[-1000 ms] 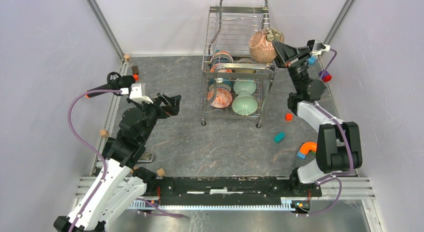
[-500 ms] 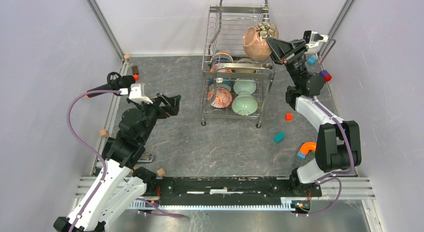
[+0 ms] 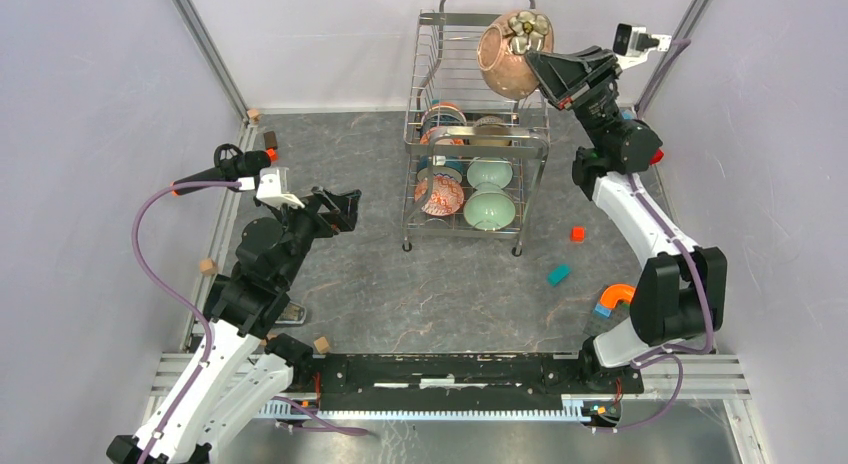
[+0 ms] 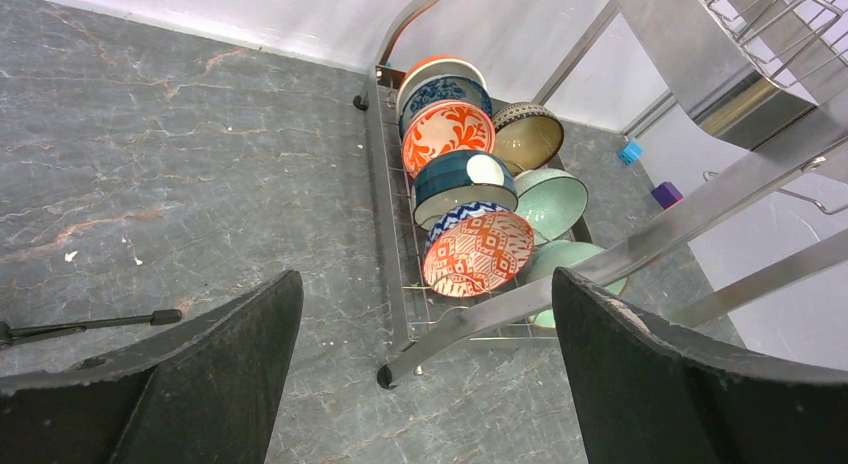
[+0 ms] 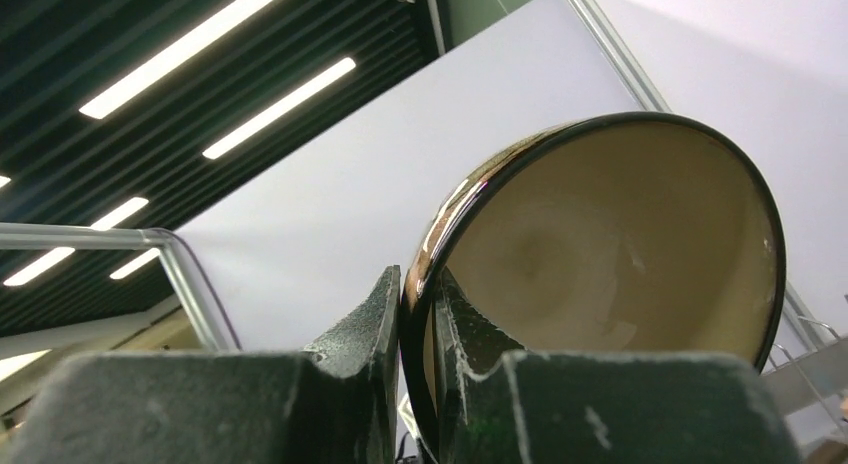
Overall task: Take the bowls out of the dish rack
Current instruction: Place the bowl at the center of the board.
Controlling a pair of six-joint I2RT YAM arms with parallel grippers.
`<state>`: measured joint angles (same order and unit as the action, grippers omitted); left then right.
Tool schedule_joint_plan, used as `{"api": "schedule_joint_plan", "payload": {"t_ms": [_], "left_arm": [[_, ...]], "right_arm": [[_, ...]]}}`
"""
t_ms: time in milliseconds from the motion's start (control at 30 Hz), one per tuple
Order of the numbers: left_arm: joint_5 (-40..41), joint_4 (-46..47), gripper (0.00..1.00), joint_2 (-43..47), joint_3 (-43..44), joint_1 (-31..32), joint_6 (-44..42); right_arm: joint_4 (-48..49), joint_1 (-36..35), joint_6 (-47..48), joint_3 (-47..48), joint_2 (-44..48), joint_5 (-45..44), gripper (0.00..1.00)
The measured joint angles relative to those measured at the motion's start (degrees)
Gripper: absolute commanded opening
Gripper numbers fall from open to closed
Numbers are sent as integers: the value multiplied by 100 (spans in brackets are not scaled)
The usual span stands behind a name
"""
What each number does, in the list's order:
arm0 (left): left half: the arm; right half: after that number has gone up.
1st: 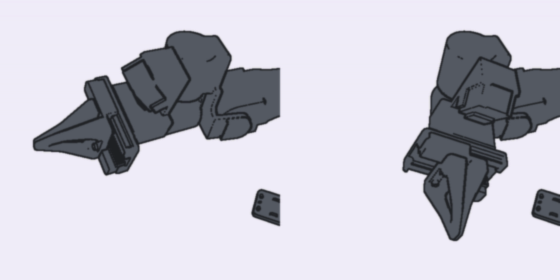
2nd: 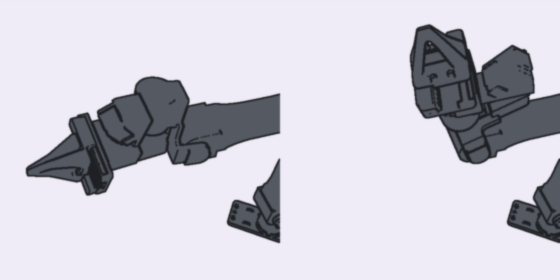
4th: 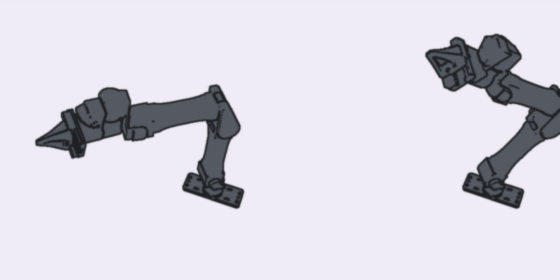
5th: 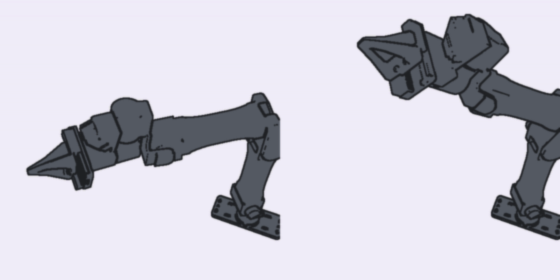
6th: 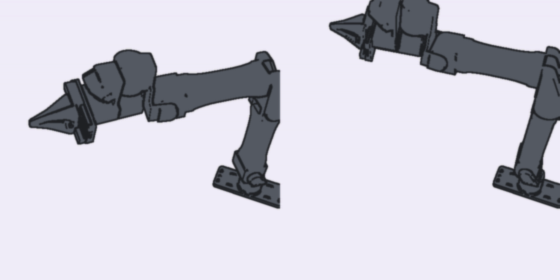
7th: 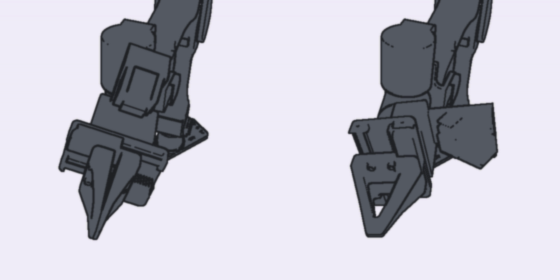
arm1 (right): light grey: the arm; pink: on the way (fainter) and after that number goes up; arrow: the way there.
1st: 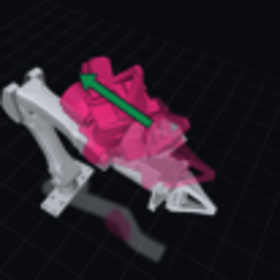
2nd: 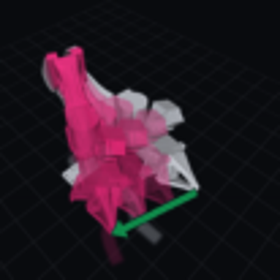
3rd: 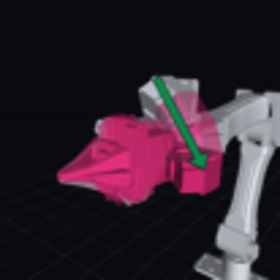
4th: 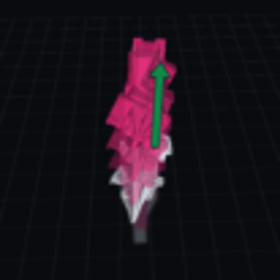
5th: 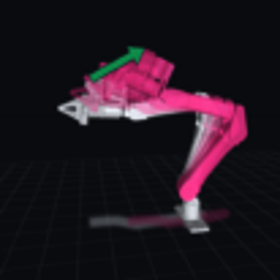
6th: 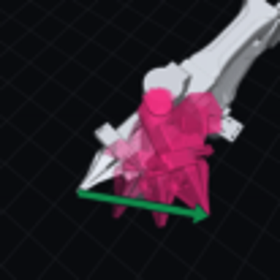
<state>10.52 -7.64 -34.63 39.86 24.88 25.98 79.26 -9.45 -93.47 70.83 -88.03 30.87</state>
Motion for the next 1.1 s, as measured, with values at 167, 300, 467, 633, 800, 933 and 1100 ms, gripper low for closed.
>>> {"api": "schedule_joint_plan", "payload": {"t_ms": [167, 300, 467, 633, 800, 933, 1100], "left_arm": [[22, -2, 100, 31, 0, 0, 0], [61, -2, 100, 55, 0, 0, 2], [118, -2, 100, 57, 0, 0, 2], [146, -28, 100, 52, 0, 0, 2], [199, -133, 100, 52, 0, 0, 0], [317, -240, 100, 50, 0, 0, 0], [496, -387, 100, 7, 17, 0, -4]], "right_arm": [[-979, -188, 844, 240, 208, 256, 0], [-1961, -411, 1637, 385, 619, 487, 0], [-3294, -732, 2826, 533, 1449, 669, 0], [-5106, -1469, 4605, 866, 2347, 501, 0], [-6891, -2647, 6367, 1082, 2955, -28, 0], [-8225, -3727, 7652, 1104, 3106, -907, 0], [-9403, -5115, 8811, 728, 3091, -2389, 0]]}}
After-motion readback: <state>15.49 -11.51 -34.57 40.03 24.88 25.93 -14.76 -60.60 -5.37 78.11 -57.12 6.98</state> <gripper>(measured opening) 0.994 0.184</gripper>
